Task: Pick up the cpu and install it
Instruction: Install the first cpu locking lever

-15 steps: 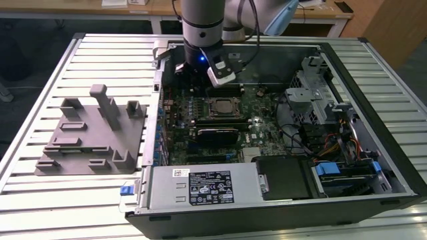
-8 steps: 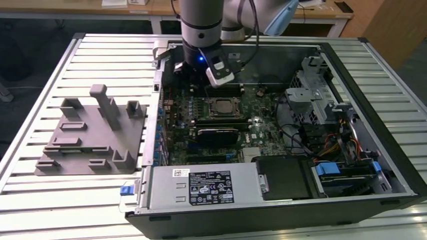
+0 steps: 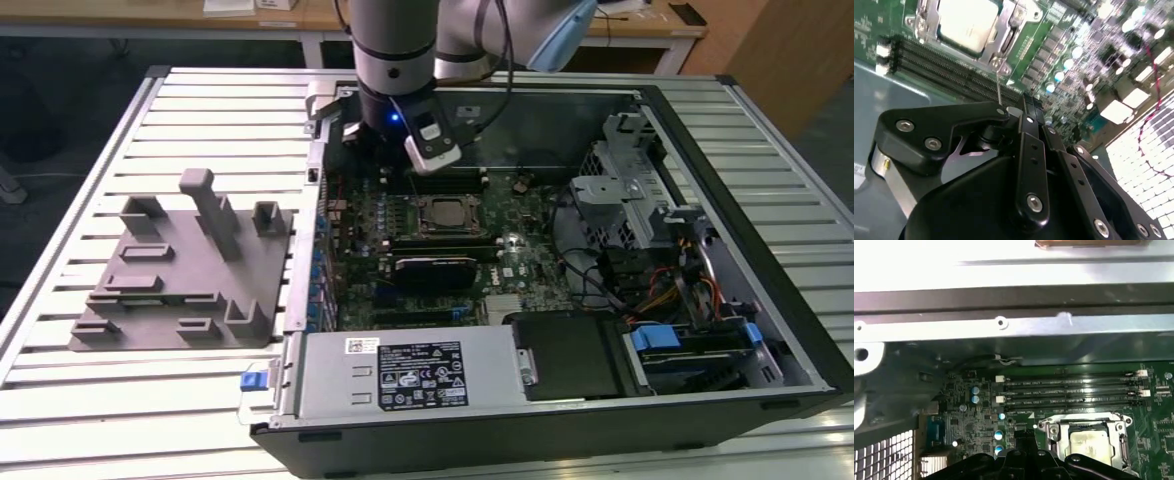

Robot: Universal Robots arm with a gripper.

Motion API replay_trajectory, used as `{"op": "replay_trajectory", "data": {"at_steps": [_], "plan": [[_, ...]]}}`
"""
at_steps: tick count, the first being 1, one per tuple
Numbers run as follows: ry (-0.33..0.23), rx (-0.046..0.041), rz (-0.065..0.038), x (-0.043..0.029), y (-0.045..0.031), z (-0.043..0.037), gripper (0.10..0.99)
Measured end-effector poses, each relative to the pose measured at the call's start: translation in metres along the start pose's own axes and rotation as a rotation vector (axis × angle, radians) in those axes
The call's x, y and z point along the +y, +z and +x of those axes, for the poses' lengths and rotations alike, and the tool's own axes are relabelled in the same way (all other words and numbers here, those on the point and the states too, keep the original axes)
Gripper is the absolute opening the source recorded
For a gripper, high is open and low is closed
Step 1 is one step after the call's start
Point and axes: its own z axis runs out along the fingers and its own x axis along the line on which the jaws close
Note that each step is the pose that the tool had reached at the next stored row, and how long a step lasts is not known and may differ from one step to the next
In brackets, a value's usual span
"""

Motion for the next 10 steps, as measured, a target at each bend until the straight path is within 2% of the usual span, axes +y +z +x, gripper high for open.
{"op": "replay_trajectory", "data": {"at_steps": [2,4,9,10], "plan": [[0.0,0.0007,-0.024,0.0,0.0,0.0002,0.106],[0.001,0.0014,-0.038,0.0001,-0.0005,0.0002,0.106],[0.001,0.0024,-0.06,0.0005,-0.0024,0.0001,0.106],[0.001,0.0024,-0.06,0.0005,-0.0024,0.0001,0.106]]}}
